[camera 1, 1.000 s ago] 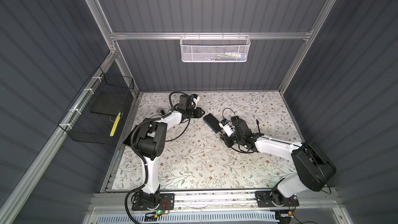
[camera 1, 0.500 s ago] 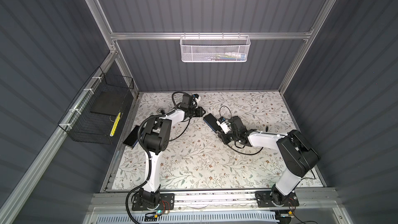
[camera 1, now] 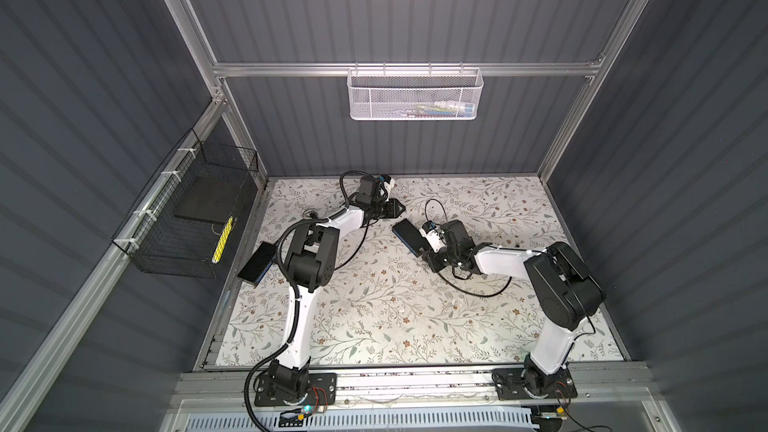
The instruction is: Insert the plug into the switch port
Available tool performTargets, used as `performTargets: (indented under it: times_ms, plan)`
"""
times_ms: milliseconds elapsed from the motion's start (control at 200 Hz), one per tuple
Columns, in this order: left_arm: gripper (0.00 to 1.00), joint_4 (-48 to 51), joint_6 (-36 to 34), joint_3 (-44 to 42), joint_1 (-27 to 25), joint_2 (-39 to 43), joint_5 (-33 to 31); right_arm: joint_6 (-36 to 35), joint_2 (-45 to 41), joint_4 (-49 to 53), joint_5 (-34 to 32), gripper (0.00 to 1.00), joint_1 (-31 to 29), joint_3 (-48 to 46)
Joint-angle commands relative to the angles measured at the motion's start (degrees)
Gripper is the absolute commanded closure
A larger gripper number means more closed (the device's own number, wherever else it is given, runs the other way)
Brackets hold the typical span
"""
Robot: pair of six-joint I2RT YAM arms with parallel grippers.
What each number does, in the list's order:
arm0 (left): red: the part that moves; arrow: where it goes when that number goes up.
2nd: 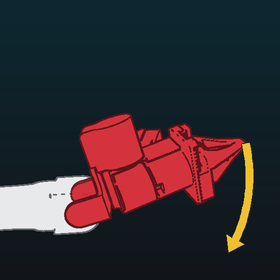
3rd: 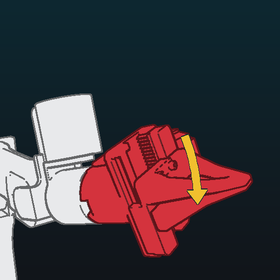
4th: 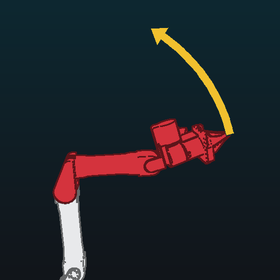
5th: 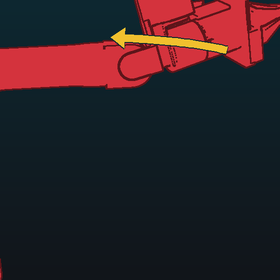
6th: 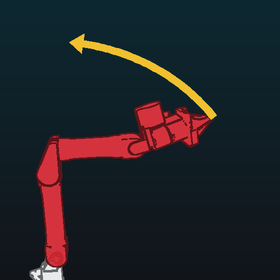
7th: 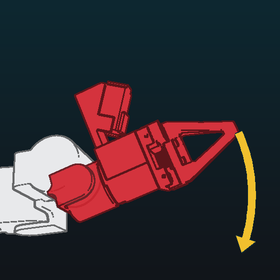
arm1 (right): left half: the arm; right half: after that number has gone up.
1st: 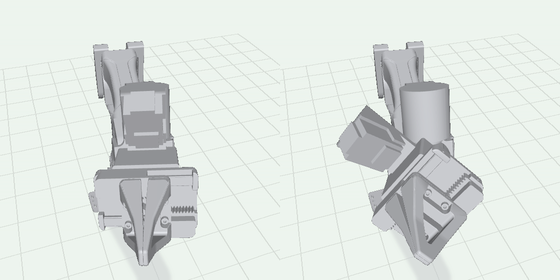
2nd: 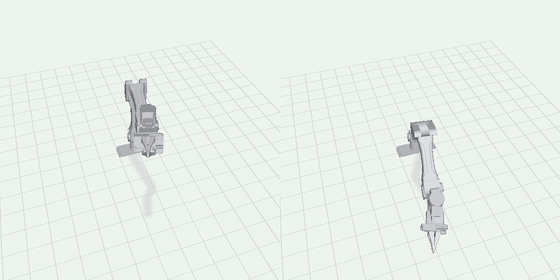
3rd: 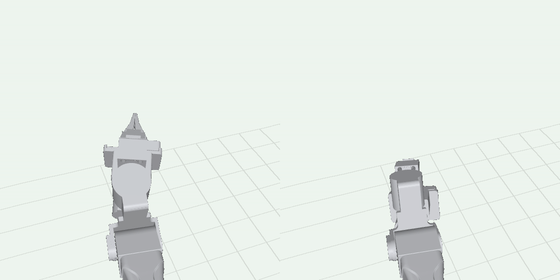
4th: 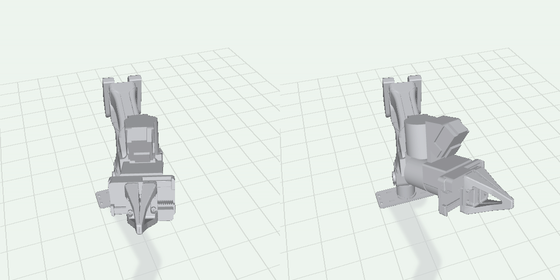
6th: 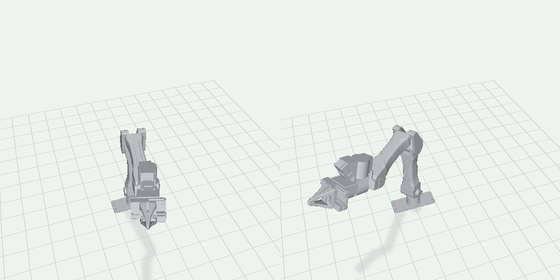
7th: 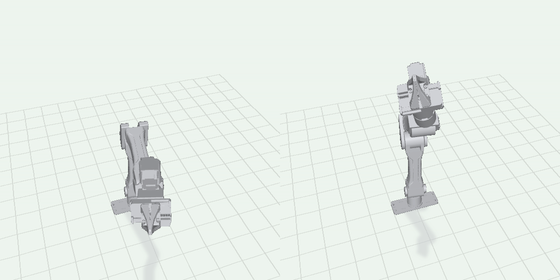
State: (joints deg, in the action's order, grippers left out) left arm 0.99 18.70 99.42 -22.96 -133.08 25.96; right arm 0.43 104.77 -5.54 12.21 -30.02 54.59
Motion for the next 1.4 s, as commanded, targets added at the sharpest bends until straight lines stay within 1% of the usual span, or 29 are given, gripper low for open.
performTargets:
  times_ms: [0,80,305,600,835,1006,1146,1156,1186,1326,1396]
  plan:
    - [0.7,0.6,1.1,2.3,-0.5,-3.2,2.2,0.1,1.4,1.5,-0.4,0.91,0.3,2.4]
    - [0.71,0.7,1.6,2.5,-0.5,-3.5,2.4,0.4,2.1,1.7,-0.6,0.91,0.6,3.0]
    - [0.72,-2.9,4.1,-2.2,-1.1,-1.2,2.9,1.0,3.6,1.7,-0.8,0.9,1.3,4.3]
    - [0.73,-4.2,5.4,-4.8,-1.9,0.3,4.0,1.2,4.9,1.8,-1.6,0.9,1.9,5.7]
    - [0.74,-3.5,4.7,-10.5,-2.0,5.2,2.2,-0.4,5.2,3.4,-1.8,0.9,3.1,6.2]
    - [0.76,-2.2,4.8,-15.1,-1.8,9.0,-0.2,-2.7,5.5,5.9,0.2,0.89,4.0,7.6]
    - [0.76,-2.9,5.4,-17.9,-1.8,11.5,-1.0,-5.6,6.2,9.1,1.3,0.89,4.0,9.6]
    - [0.76,-3.0,5.4,-19.6,-1.8,11.6,-1.0,-5.7,6.3,9.2,1.3,0.89,4.1,9.6]
    - [0.76,-3.2,5.5,-20.6,-1.8,11.9,-1.0,-6.3,6.2,9.5,1.8,0.89,4.1,9.8]
    - [0.77,-3.4,5.2,-22.4,-1.7,13.8,-0.8,-7.8,5.5,11.8,4.4,0.89,4.3,10.6]
    - [0.76,-1.8,3.4,-21.1,-1.5,15.1,-1.0,-7.3,4.7,14.3,5.2,0.89,4.3,11.1]
